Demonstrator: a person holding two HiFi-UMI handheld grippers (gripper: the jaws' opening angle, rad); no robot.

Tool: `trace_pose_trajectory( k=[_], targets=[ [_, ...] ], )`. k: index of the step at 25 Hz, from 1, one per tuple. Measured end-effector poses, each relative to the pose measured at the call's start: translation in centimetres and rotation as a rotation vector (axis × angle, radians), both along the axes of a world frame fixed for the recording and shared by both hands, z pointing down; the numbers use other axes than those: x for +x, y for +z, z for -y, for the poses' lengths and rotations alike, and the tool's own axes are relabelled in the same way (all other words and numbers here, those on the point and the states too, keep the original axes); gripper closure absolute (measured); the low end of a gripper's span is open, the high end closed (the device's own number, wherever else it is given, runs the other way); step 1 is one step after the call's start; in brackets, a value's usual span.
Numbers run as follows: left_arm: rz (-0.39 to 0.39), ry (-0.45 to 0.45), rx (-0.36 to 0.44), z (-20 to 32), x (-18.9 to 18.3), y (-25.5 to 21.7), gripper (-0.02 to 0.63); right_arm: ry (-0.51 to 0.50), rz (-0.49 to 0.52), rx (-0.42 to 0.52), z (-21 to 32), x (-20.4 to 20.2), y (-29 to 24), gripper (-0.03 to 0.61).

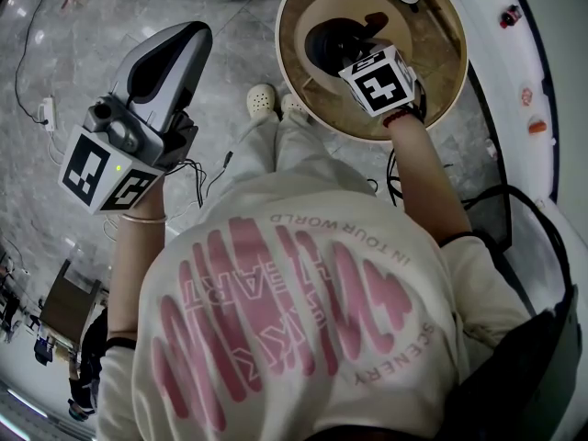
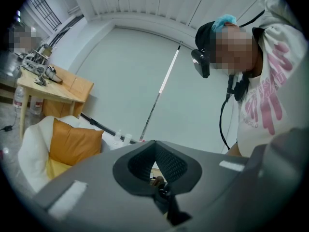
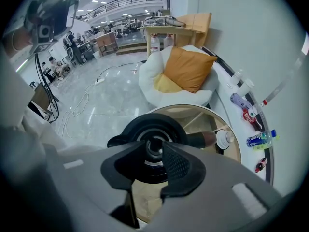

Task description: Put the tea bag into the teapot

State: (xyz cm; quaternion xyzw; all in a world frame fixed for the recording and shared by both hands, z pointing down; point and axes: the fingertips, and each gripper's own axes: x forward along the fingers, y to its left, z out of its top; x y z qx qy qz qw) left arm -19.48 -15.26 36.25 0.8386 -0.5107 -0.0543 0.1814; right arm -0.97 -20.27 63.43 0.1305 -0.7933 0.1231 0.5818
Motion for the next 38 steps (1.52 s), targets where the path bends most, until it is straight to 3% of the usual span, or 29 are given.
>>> trace_pose_trajectory(
  k=[6, 17, 29, 34, 38],
  targets=[
    [-0.002, 0.008, 0.003, 0.1, 0.2, -0.1, 0.611, 0.026, 0.01, -0.007, 0.0, 0.2, -0.4, 0.465],
    [0.016, 0.08, 0.048, 0.2, 2.4, -2.0, 0.611, 0.259, 0.196, -0.069, 0.9, 1.2, -4.4, 0.529],
    [0.054, 0.187, 0.14, -1.5, 4.6, -6.9, 0.611, 0.329, 0.307, -0.015, -0.4, 1.9, -11.1, 0.559],
    [0.053, 0.235, 0.176, -2.9, 5.6, -8.6, 0.611, 0.41, 0.408, -0.003, -0.2, 2.3, -15.2, 0.571],
    [-0.007, 0.259, 0.163, -4.8, 6.2, -9.0, 0.611, 0.475, 0.549, -0.031, -1.6, 2.1, -19.1, 0.571]
  ],
)
